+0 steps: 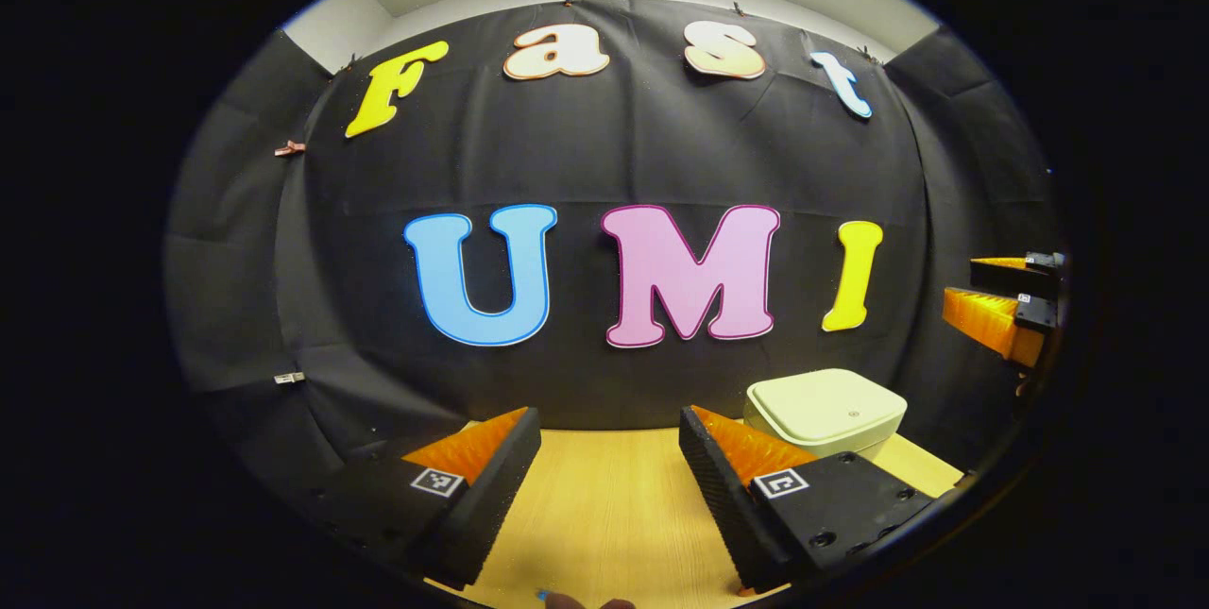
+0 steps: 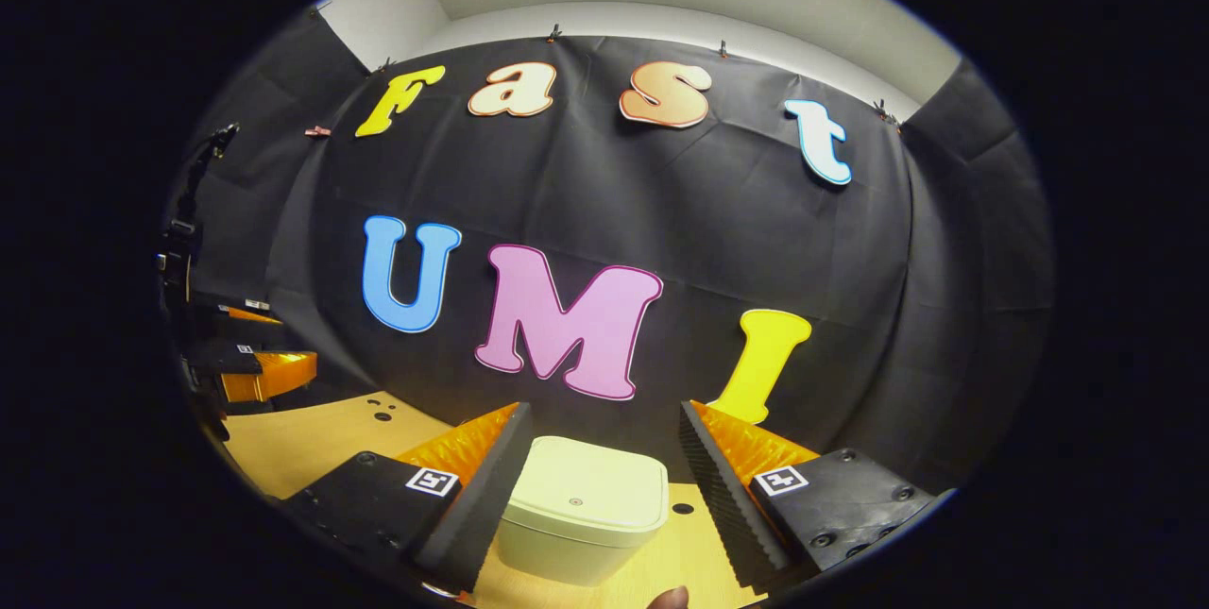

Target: Press the lid of the desktop garbage bin to open it, pick up the crumpled paper on the desktop and throw it into the bin, then pick up the pop can on the desktop and drop it into the bin, and finally close the garbage bin lid.

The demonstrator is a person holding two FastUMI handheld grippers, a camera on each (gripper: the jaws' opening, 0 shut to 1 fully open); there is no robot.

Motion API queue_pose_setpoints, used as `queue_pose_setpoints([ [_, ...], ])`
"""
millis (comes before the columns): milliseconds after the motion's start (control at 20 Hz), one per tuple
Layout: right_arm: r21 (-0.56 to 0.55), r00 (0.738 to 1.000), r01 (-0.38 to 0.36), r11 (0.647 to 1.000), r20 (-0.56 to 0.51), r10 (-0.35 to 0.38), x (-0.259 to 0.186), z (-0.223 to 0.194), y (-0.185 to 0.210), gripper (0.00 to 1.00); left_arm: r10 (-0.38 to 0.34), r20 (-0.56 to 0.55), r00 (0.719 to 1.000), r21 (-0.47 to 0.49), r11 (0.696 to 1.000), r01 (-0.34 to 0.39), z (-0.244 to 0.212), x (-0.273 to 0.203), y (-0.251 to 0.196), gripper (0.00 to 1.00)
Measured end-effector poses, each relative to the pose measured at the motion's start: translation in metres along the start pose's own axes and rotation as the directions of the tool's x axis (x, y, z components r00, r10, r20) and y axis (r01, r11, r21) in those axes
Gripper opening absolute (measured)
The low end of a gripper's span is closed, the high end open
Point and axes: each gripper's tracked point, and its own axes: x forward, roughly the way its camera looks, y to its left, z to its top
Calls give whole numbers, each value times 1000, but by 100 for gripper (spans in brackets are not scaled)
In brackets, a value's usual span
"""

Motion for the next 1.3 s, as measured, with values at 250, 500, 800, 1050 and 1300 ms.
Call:
queue_pose_setpoints([
  [250,7,998,-65,998,-15,65,0,-2,11,96,6,-10,1000,-4,1000,-6,-2,-1,1,96],
  [500,1,993,-115,993,-26,115,1,0,23,46,4,-7,1000,-4,1000,-4,-2,-2,0,96],
  [800,32,998,-51,998,-39,52,13,-4,1,7,6,-4,1000,-7,1000,-6,-2,-4,1,96],
  [1050,90,975,-146,985,-158,159,35,-19,7,5,8,-5,1000,-13,1000,-8,-4,-6,2,96],
  [1300,97,942,-180,979,-270,200,66,-49,8,5,18,-10,1000,-12,1000,-18,-7,-12,6,96],
])
